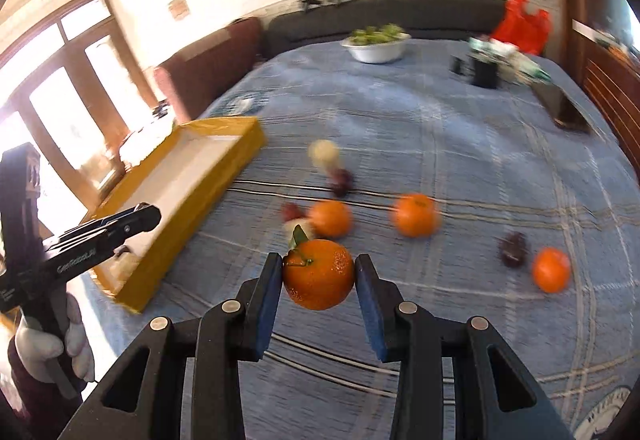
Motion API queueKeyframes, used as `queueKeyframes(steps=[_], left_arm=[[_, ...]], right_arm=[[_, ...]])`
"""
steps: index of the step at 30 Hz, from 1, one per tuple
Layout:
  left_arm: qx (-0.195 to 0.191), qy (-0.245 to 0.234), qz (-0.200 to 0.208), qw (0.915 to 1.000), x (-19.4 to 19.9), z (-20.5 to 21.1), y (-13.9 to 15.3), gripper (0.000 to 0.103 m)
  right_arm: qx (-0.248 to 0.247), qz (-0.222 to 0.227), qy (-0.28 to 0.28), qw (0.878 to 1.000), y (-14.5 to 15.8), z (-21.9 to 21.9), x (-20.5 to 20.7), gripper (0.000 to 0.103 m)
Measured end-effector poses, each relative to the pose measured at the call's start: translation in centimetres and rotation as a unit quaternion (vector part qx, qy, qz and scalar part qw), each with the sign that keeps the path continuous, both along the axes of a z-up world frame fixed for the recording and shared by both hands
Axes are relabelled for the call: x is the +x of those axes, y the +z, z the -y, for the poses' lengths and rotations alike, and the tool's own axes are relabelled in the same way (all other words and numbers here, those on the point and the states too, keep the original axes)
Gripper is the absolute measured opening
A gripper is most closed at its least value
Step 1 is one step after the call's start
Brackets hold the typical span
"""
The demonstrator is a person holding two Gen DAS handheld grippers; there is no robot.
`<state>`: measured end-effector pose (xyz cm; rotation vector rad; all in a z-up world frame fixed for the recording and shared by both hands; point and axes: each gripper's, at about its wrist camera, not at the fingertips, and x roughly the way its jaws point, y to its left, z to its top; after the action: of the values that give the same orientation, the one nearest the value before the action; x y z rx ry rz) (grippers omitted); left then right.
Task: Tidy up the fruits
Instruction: 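Grasp a mandarin orange with the right gripper while the left gripper grasps another dark plum, then lower the orange into the tray with the right gripper while the left gripper drops the plum there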
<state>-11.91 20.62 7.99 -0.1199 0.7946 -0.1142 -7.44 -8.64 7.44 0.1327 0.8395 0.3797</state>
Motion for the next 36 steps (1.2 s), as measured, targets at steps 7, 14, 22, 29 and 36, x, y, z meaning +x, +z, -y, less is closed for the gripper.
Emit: queueKeyframes(steps=[7, 14, 22, 29, 36], left_arm=[[0.0, 0.122, -0.022, 0.9923, -0.5, -8.8, -1.4, 0.028], [-0.005, 0.154, -0.047, 0.9869, -0.2, -11.6, -3.3, 0.028], [-0.028, 0.158, -0.047, 0.986, -0.4, -12.7, -3.6, 0.036], [-0.037, 0.164, -0.03, 0.9853, -1.2, -12.4, -2.2, 0.054], [-0.038, 0.158, -0.003, 0.9867, -2.6, -10.8, 0.0, 0.063]], right_arm=[[0.014, 0.01, 0.121, 0.993, 1.7, -11.2, 1.4, 0.041], [-0.023, -0.01, 0.19, 0.981, 0.1, -20.3, 3.1, 0.041], [-0.045, -0.061, 0.202, 0.976, -3.6, -23.1, 4.9, 0.042], [-0.042, -0.051, 0.206, 0.976, -3.2, -23.0, 4.5, 0.043], [-0.013, -0.02, 0.174, 0.984, -0.4, -18.5, 3.2, 0.054]])
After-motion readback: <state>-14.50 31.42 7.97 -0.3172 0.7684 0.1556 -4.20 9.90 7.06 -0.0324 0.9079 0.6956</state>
